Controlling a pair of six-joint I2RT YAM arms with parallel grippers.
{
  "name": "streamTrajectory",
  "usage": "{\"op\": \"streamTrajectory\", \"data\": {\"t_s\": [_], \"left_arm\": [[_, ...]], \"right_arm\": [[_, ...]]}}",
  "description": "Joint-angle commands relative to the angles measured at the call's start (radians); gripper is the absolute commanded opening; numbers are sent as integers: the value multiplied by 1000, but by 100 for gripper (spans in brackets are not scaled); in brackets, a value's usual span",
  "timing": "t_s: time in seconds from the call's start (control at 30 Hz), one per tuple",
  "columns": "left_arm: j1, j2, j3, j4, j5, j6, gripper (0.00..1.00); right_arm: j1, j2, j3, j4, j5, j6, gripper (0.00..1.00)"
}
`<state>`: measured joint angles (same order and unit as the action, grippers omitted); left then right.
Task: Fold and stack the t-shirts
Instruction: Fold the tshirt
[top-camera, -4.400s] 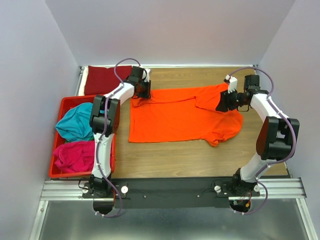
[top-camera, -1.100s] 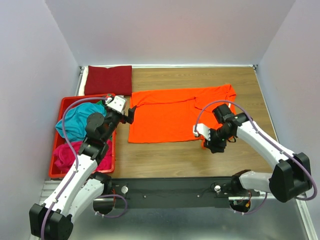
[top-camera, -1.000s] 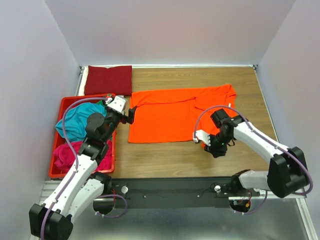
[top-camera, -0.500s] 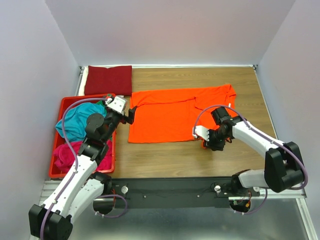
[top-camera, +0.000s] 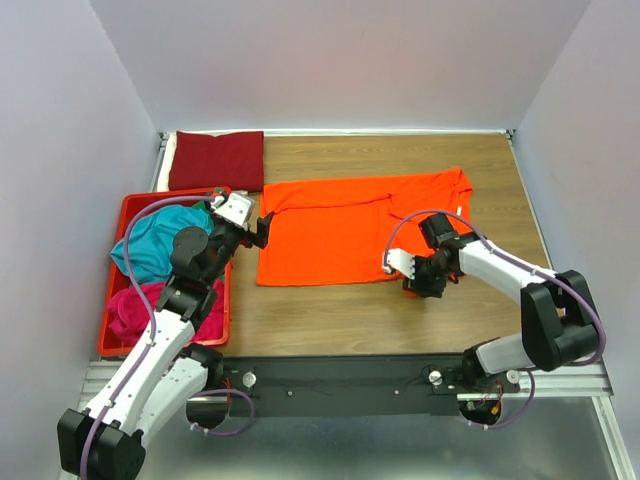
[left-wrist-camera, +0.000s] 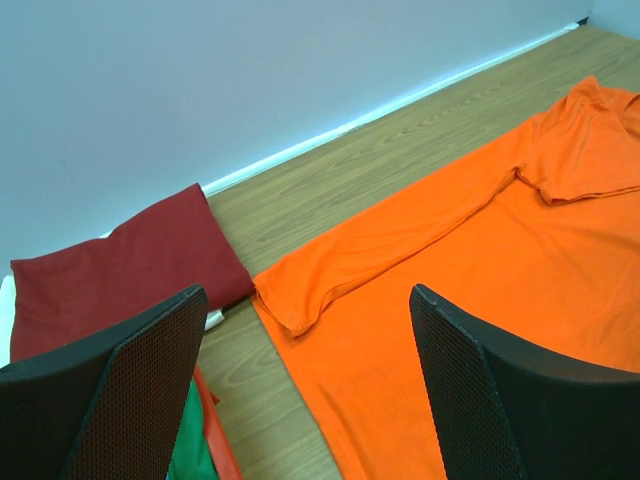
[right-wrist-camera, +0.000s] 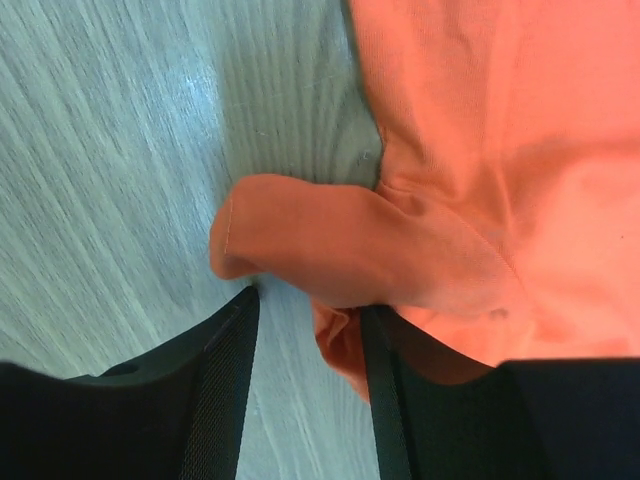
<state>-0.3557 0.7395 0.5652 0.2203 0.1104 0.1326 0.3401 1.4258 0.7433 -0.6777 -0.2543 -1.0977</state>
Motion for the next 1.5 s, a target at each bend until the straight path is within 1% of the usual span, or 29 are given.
{"op": "streamTrajectory", "data": {"t_s": [0.0,0.03,0.07,0.13,0.17,0.23,0.3,0.4,0.43,0.53,0.73,0.83,0.97,1.1,1.27,1.33,1.47], "left_arm": [[-6,-14,15,16,23,1,89],[-8,-14,15,16,23,1,89],[-8,-14,15,16,22,1,89],[-8,-14,15,17,21,1,89],[-8,-14,15,17,21,1,89],[-9,-15,15,16,23,1,89],[-9,-15,15,16,23,1,89],[-11,-15,13,17,22,2,89],[-11,-15,13,17,23,2,89],[-11,-11,15,16,28,1,89],[-12,-12,13,17,26,2,89],[-12,-14,13,17,25,2,89],[-12,-11,13,17,28,2,89],[-14,-11,13,17,26,2,89],[-15,-14,13,17,26,4,89],[-17,-15,12,17,26,2,89],[-20,-12,9,17,28,4,89]], "right_arm": [[-4,30,-39,46,33,12,49],[-4,27,-44,47,33,15,45],[-4,22,-50,47,33,16,36],[-3,12,-51,46,36,32,24],[-4,-5,-55,46,41,38,15],[-4,-45,-62,37,53,53,5],[-4,-80,-67,12,55,45,1],[-4,-158,-59,-72,46,29,1],[-6,-177,-52,-136,37,7,1],[-4,-235,4,-253,30,-34,1],[-4,-219,91,-436,-11,-60,1],[-4,-211,114,-505,1,-59,1],[-10,-257,110,-514,53,-41,1],[-64,-343,152,-510,46,-33,1],[-209,-398,211,-485,-19,-37,1],[-239,-416,202,-477,-43,-37,1],[-240,-433,168,-484,-123,-40,1]]}}
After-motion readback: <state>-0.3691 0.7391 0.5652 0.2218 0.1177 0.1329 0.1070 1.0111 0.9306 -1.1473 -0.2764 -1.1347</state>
